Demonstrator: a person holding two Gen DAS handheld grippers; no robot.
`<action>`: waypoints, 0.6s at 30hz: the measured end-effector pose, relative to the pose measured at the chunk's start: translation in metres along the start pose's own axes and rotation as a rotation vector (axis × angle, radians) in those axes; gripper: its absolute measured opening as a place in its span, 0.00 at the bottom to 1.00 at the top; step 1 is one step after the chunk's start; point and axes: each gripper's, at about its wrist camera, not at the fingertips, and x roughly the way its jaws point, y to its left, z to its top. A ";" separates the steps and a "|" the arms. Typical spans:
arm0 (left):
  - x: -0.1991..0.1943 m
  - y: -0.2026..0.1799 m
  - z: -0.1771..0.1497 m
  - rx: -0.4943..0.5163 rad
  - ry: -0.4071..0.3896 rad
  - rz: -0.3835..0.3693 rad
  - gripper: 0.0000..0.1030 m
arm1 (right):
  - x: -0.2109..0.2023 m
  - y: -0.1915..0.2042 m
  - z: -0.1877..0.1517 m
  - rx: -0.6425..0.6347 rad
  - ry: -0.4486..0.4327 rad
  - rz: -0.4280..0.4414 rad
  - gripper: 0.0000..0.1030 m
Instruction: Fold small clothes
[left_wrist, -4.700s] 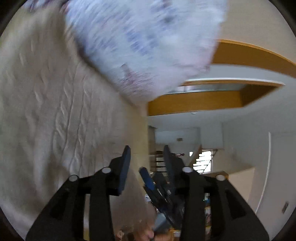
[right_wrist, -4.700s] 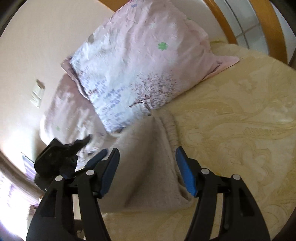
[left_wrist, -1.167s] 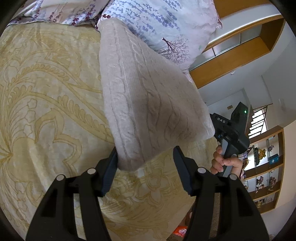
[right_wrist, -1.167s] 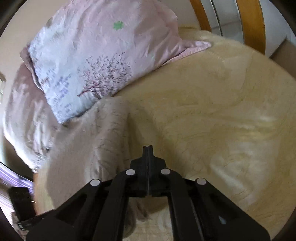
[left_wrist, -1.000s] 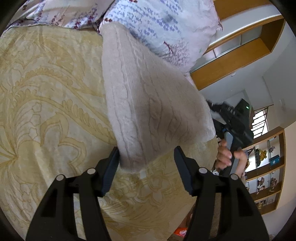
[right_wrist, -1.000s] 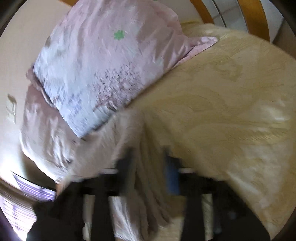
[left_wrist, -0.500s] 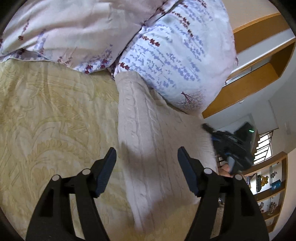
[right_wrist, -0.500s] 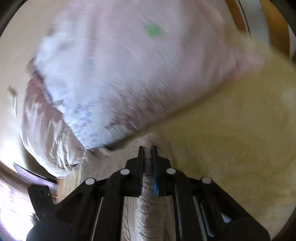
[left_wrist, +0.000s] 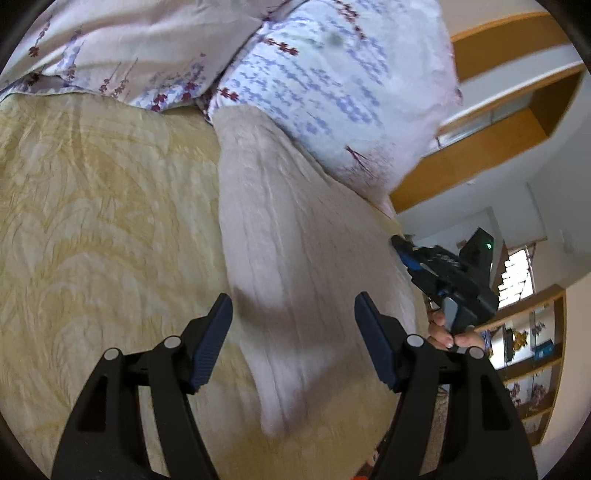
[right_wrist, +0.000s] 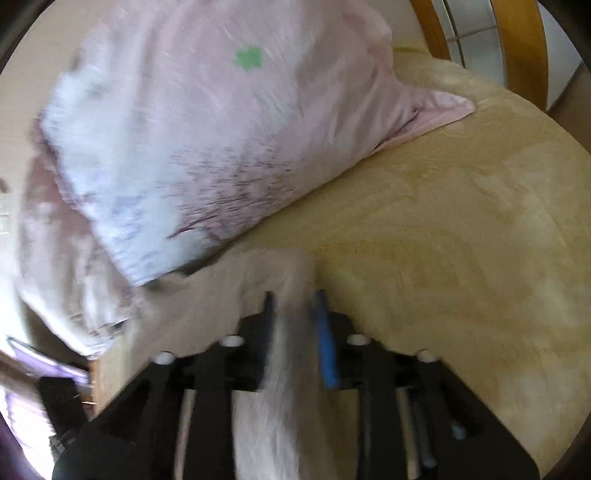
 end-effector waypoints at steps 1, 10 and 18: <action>-0.002 -0.003 -0.006 0.010 0.004 0.002 0.66 | -0.008 -0.002 -0.006 0.003 -0.010 0.019 0.44; 0.006 -0.002 -0.045 0.028 0.059 0.019 0.64 | -0.036 -0.003 -0.082 -0.109 0.028 0.042 0.12; 0.010 -0.010 -0.052 0.057 0.062 0.042 0.61 | -0.039 -0.015 -0.091 -0.132 -0.035 -0.093 0.10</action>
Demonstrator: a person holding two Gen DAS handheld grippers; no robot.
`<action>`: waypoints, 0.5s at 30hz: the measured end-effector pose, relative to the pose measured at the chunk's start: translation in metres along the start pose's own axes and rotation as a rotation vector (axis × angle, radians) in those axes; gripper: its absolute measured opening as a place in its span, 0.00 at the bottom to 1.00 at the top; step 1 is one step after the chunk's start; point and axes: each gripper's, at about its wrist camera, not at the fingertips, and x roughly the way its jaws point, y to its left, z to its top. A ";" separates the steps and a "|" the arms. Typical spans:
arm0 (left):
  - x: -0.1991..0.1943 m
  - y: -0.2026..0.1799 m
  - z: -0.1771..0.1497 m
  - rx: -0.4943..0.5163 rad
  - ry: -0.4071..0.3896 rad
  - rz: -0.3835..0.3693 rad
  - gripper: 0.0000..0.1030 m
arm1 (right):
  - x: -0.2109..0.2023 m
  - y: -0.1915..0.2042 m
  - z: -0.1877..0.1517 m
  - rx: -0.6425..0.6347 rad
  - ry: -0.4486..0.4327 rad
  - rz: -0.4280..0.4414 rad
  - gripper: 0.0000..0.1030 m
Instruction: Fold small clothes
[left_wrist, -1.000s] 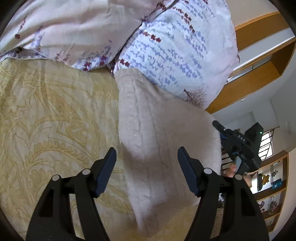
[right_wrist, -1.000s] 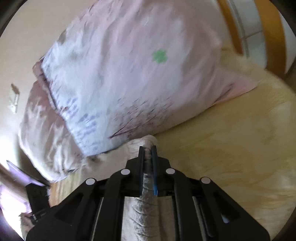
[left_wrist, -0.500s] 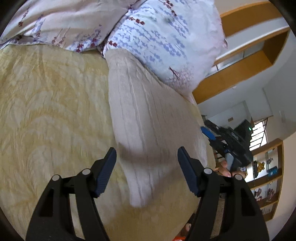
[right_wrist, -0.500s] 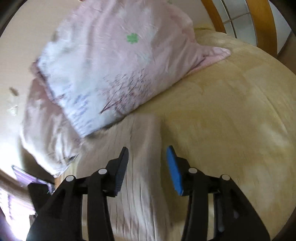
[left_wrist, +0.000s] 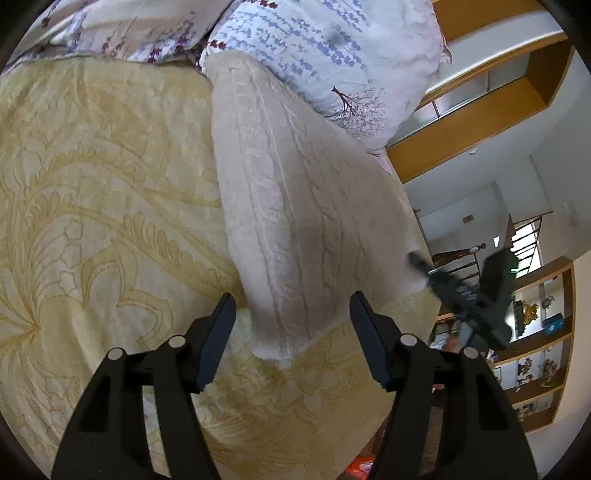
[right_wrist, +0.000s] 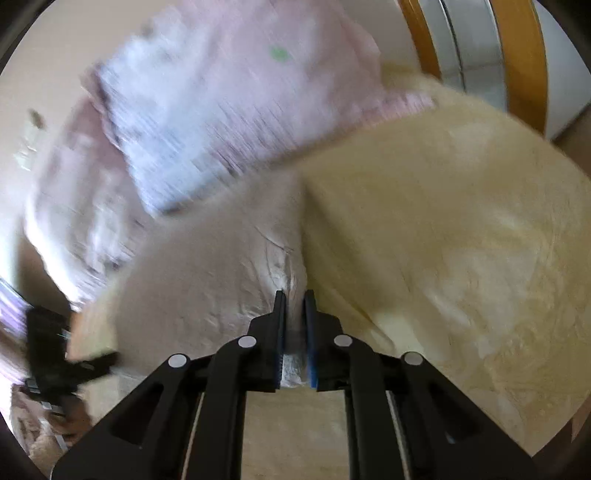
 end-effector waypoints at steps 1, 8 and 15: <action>-0.001 -0.001 0.001 0.002 -0.003 0.001 0.62 | 0.006 -0.003 -0.002 0.014 0.007 -0.003 0.10; -0.014 -0.002 0.018 0.024 -0.060 0.028 0.86 | -0.013 0.002 0.014 0.029 -0.006 0.068 0.36; -0.009 0.012 0.047 -0.070 -0.064 -0.005 0.89 | -0.003 0.001 0.053 0.094 0.020 0.159 0.72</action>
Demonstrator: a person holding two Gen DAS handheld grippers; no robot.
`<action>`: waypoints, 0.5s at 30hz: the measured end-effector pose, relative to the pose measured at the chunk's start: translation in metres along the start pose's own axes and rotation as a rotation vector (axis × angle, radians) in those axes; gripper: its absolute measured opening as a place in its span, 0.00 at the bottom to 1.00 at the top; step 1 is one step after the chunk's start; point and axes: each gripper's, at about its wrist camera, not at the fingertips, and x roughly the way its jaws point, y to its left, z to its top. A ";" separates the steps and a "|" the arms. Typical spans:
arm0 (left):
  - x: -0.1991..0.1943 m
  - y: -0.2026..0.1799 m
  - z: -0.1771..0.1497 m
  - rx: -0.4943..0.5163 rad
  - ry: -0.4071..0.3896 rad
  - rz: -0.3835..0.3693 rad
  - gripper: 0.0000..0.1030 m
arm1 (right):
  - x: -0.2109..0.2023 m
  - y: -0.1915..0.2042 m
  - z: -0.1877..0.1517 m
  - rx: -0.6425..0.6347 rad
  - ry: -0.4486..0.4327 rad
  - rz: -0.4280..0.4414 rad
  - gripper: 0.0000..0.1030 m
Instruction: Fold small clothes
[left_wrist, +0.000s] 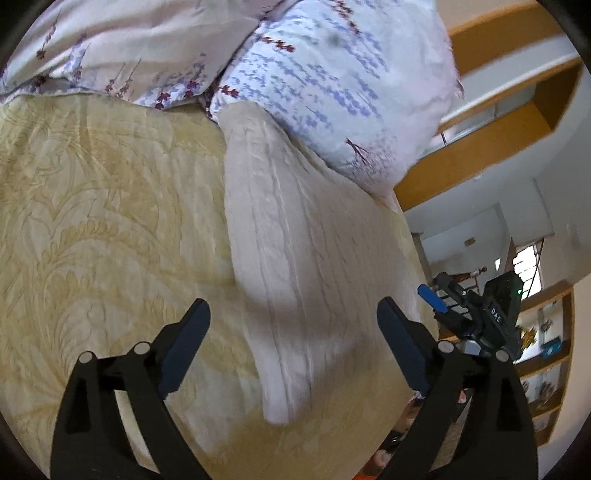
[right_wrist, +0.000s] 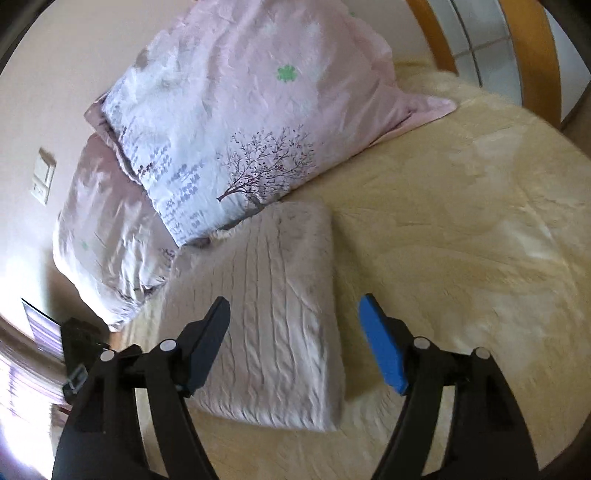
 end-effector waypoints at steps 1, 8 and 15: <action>0.003 0.002 0.005 -0.022 0.000 -0.005 0.89 | 0.005 -0.002 0.003 0.009 0.009 -0.001 0.72; 0.020 0.003 0.022 -0.042 -0.002 -0.013 0.89 | 0.050 -0.015 0.018 0.089 0.119 0.035 0.72; 0.041 0.003 0.030 -0.053 0.030 -0.027 0.87 | 0.072 -0.020 0.018 0.090 0.169 0.073 0.72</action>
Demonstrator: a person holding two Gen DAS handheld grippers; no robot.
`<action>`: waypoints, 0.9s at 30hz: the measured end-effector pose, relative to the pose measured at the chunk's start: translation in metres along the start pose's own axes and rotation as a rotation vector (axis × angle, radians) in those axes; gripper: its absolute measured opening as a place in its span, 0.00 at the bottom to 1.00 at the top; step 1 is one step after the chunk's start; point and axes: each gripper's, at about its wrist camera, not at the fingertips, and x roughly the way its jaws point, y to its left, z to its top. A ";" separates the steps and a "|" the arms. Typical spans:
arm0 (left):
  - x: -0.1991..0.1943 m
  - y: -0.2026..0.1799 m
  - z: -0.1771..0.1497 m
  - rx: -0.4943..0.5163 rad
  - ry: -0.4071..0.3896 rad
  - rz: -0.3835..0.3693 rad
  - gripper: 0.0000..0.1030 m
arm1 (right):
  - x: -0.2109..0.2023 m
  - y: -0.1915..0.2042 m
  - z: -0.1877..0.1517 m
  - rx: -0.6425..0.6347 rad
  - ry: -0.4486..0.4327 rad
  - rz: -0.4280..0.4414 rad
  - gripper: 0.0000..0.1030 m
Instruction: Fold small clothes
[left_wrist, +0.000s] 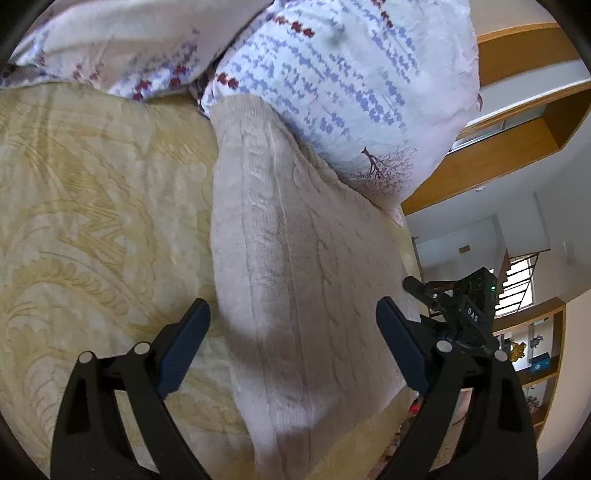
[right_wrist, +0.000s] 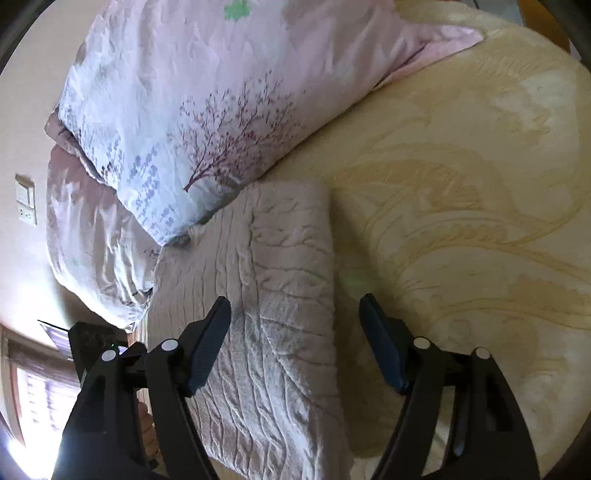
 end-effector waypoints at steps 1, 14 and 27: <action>0.002 0.000 0.000 -0.001 0.003 -0.011 0.87 | 0.001 0.001 -0.001 -0.013 -0.001 0.011 0.71; 0.005 -0.002 -0.001 -0.028 -0.023 -0.053 0.41 | 0.016 0.003 -0.015 -0.009 0.038 0.199 0.30; -0.091 0.006 -0.024 0.081 -0.109 -0.078 0.36 | 0.008 0.093 -0.053 -0.196 -0.037 0.277 0.28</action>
